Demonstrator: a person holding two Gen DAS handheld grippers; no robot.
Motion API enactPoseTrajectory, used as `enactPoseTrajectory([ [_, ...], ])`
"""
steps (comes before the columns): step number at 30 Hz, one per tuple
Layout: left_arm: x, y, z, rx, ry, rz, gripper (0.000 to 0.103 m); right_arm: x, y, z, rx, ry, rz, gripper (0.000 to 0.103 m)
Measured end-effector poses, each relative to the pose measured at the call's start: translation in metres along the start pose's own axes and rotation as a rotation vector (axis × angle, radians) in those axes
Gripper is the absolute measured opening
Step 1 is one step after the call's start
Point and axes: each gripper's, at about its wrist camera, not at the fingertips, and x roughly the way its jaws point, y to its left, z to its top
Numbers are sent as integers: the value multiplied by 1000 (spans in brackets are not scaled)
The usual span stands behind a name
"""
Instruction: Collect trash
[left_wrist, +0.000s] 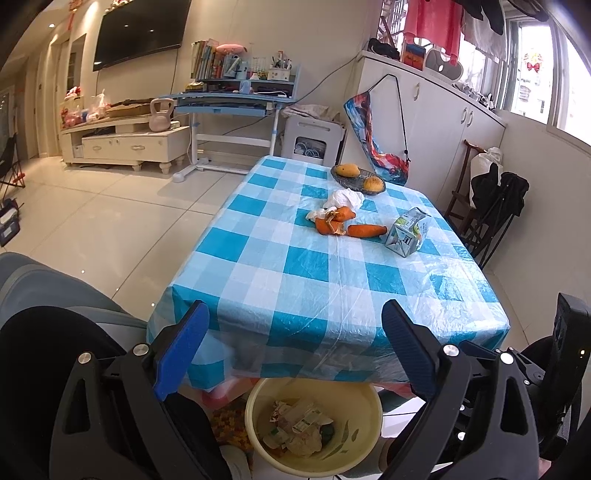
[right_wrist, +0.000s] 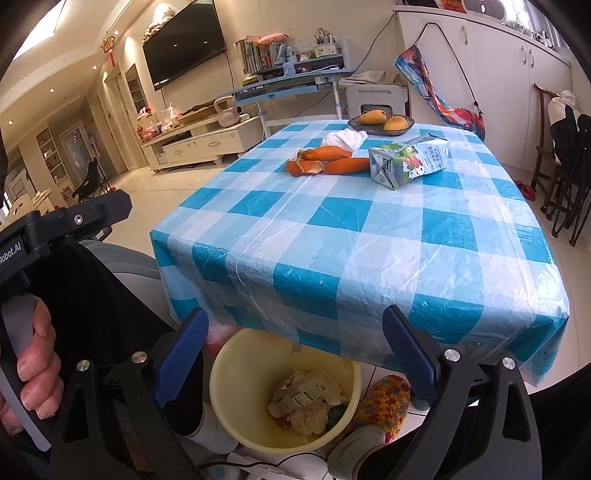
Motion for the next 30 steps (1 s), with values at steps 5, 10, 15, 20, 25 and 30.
enactPoseTrajectory([
  [5, 0, -1, 0, 5, 0, -1, 91, 0, 0, 0, 2, -2, 0, 91],
  [10, -1, -2, 0, 7, -4, -7, 91, -1, -1, 0, 11, -7, -1, 93],
  [15, -1, -3, 0, 9, -3, -7, 91, -4, -4, 2, 28, -20, 5, 93],
  [20, -2, -6, 0, 19, -3, -8, 91, -5, -7, 2, 42, -25, 9, 93],
  [25, -2, -6, 0, 21, -6, -13, 91, -5, -7, 2, 43, -27, 9, 93],
  [30, -2, -6, -1, 20, -5, -12, 91, -6, -7, 2, 42, -25, 9, 93],
])
